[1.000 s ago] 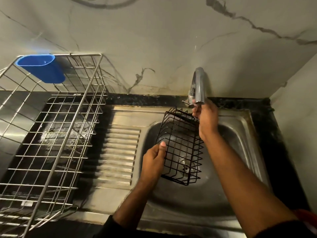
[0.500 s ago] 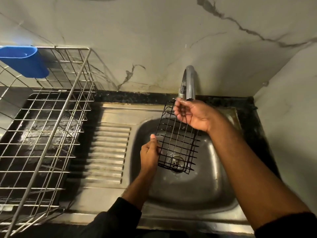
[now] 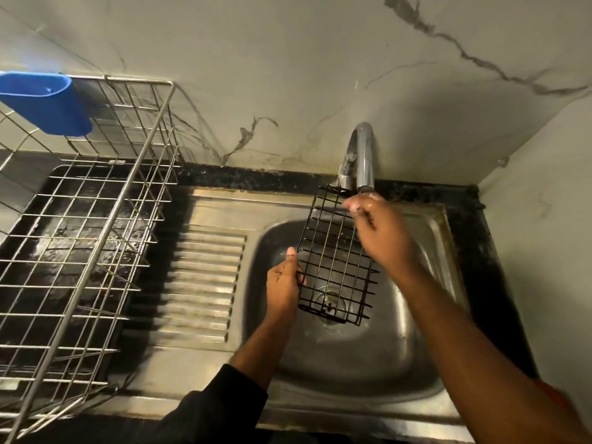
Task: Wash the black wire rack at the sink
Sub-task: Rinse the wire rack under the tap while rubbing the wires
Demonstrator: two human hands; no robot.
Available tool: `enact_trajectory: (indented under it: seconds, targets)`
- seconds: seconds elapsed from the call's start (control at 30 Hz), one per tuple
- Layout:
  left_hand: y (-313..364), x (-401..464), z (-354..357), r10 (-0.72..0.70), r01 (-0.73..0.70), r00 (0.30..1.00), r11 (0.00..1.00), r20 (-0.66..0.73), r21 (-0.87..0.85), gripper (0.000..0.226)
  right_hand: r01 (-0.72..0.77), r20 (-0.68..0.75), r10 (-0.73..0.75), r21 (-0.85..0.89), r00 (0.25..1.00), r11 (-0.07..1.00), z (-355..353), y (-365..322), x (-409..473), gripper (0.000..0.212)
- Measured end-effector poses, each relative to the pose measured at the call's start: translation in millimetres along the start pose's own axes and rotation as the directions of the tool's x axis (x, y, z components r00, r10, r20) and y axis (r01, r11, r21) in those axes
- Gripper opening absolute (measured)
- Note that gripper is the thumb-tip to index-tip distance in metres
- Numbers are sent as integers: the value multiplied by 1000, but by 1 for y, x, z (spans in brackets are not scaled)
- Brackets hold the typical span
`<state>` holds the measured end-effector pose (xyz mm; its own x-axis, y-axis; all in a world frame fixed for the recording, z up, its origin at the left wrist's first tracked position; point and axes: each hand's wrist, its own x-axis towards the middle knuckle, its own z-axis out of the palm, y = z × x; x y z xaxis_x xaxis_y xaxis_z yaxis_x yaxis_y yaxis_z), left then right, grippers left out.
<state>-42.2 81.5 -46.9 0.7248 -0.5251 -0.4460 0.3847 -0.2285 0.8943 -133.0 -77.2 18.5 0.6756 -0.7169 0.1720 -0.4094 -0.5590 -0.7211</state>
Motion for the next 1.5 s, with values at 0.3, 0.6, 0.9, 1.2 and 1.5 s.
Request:
enact_trajectory:
  seconds: [0.3,0.6,0.9,1.2,1.5]
  targets:
    - [17,-21,-3,-15,15,1000,998,5,65,48,267,430,-63,-434,901,860,30,23,-35,61]
    - [21,-31,-2,69,-74,997,991,45,114,59,319,385,-140,-454,912,832,53,-24,-25,63]
    - [18,-44,-9,63,-59,998,990,-24,131,50,-104,92,157,-423,983,900,16,36,25,59]
    - [8,-34,-18,80,-71,994,991,-76,112,50,-370,152,369,666,917,647,10,-11,26,20]
    - [7,-29,-25,66,-63,997,994,-37,84,43,-312,19,361,547,932,777,-22,-8,21,14]
